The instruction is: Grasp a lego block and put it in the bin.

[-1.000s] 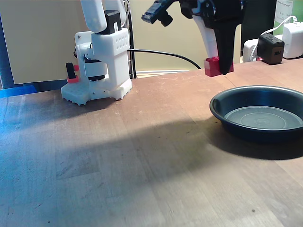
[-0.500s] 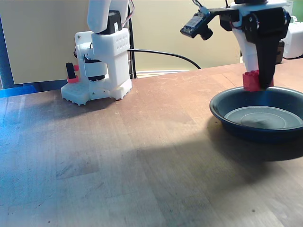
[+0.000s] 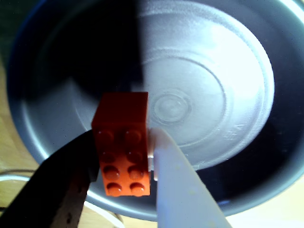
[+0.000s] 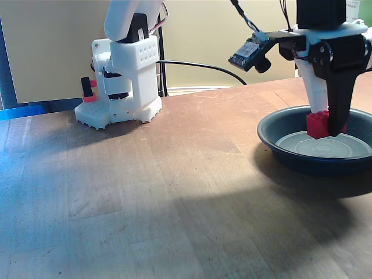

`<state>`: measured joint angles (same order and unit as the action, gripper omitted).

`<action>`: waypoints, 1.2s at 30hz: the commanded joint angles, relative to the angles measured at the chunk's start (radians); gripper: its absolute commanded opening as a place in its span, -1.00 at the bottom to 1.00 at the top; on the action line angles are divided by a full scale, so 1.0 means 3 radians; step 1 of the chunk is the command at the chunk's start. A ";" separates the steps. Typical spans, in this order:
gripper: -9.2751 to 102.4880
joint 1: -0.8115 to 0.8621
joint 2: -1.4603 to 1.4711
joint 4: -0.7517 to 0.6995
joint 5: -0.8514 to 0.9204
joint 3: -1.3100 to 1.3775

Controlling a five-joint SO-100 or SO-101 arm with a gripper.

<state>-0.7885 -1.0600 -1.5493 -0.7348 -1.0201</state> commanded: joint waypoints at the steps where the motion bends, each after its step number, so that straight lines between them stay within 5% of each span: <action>1: -0.82 0.0026 -0.0015 -0.0010 0.0036 0.0128; 13: -0.82 -0.0005 -0.0010 -0.0010 0.0036 0.0128; 20: -0.57 -0.0010 -0.0010 -0.0010 0.0000 0.0128; 26: -0.55 -0.0010 -0.0031 -0.0010 -0.0010 0.0128; 36: -0.84 0.0015 -0.0056 -0.0169 0.0041 0.0153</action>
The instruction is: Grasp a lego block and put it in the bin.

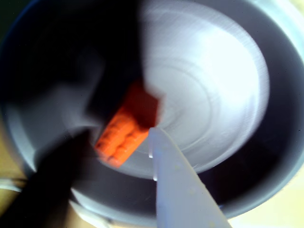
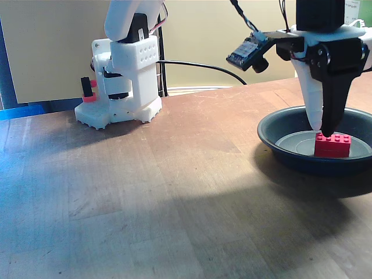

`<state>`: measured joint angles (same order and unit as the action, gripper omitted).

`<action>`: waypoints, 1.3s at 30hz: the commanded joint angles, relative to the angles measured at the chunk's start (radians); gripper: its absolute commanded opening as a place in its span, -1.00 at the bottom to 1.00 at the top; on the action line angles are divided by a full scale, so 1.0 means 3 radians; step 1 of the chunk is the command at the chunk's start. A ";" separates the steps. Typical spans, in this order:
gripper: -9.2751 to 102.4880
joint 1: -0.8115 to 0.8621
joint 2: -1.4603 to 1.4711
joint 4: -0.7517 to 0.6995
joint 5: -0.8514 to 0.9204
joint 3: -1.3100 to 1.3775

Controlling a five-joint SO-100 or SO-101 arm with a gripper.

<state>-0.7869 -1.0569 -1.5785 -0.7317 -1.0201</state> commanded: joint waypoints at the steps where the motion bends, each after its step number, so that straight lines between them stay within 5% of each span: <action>1: -0.83 0.0015 -0.0072 -0.0107 0.0031 0.0174; 6: -0.84 0.0066 -0.0383 -0.0153 0.0066 0.0123; 18: -0.84 0.0849 -0.1273 -0.0470 0.1779 -0.0353; 31: -0.84 0.1636 -0.2388 -0.0424 0.2557 -0.1401; 39: -0.84 0.2050 -0.3104 0.0220 0.3053 -0.2419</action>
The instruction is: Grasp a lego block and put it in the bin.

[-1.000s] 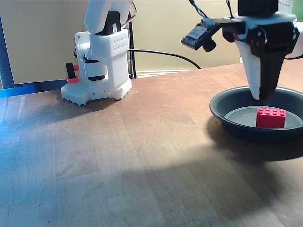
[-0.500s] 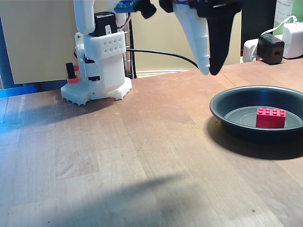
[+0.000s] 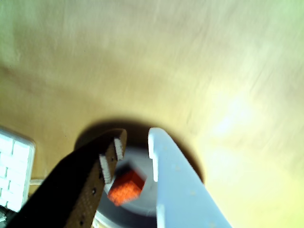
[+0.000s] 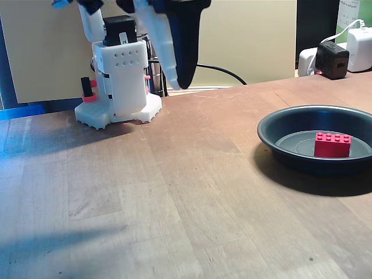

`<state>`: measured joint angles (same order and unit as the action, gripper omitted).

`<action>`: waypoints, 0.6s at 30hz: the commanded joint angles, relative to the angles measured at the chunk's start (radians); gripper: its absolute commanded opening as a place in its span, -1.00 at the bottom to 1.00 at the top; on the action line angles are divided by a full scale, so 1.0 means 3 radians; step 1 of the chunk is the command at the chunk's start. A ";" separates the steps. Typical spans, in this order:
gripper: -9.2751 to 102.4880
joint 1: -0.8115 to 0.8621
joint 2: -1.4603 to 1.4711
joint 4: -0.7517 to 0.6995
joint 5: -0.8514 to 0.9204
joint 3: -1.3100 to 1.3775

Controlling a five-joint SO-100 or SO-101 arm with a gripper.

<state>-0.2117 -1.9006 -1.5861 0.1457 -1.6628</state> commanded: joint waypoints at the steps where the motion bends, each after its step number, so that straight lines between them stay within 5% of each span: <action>1: -0.84 0.0194 -0.0383 0.0363 0.0194 -0.0435; 18: -0.84 0.0711 -0.1350 0.1779 0.0348 -0.2500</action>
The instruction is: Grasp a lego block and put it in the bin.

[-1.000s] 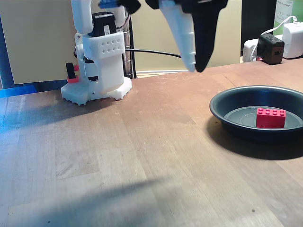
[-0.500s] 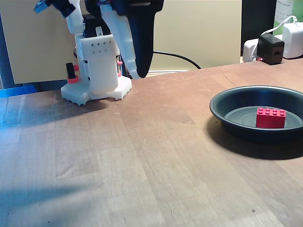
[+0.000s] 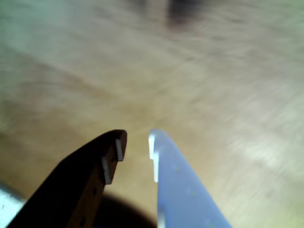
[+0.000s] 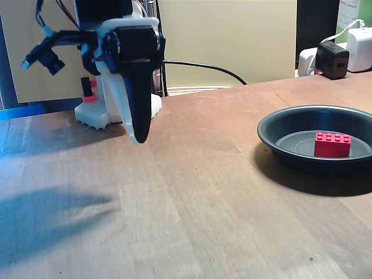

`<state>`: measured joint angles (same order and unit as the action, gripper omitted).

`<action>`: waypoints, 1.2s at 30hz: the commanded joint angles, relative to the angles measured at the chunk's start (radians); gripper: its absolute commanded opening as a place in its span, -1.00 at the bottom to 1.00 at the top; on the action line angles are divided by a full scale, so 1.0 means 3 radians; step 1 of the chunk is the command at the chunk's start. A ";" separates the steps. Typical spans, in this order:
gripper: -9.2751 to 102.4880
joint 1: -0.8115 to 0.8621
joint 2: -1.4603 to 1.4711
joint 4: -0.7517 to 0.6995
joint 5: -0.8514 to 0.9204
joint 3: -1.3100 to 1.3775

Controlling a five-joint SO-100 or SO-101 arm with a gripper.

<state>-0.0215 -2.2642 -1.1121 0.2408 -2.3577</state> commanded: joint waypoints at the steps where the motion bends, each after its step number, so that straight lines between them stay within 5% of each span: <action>1: -0.84 0.0097 -0.0169 0.0276 0.0031 -0.0286; 36: -0.84 0.0327 -0.2178 0.0486 -0.0097 -0.2132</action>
<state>0.0552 -2.8900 -0.9741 0.2301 -2.9851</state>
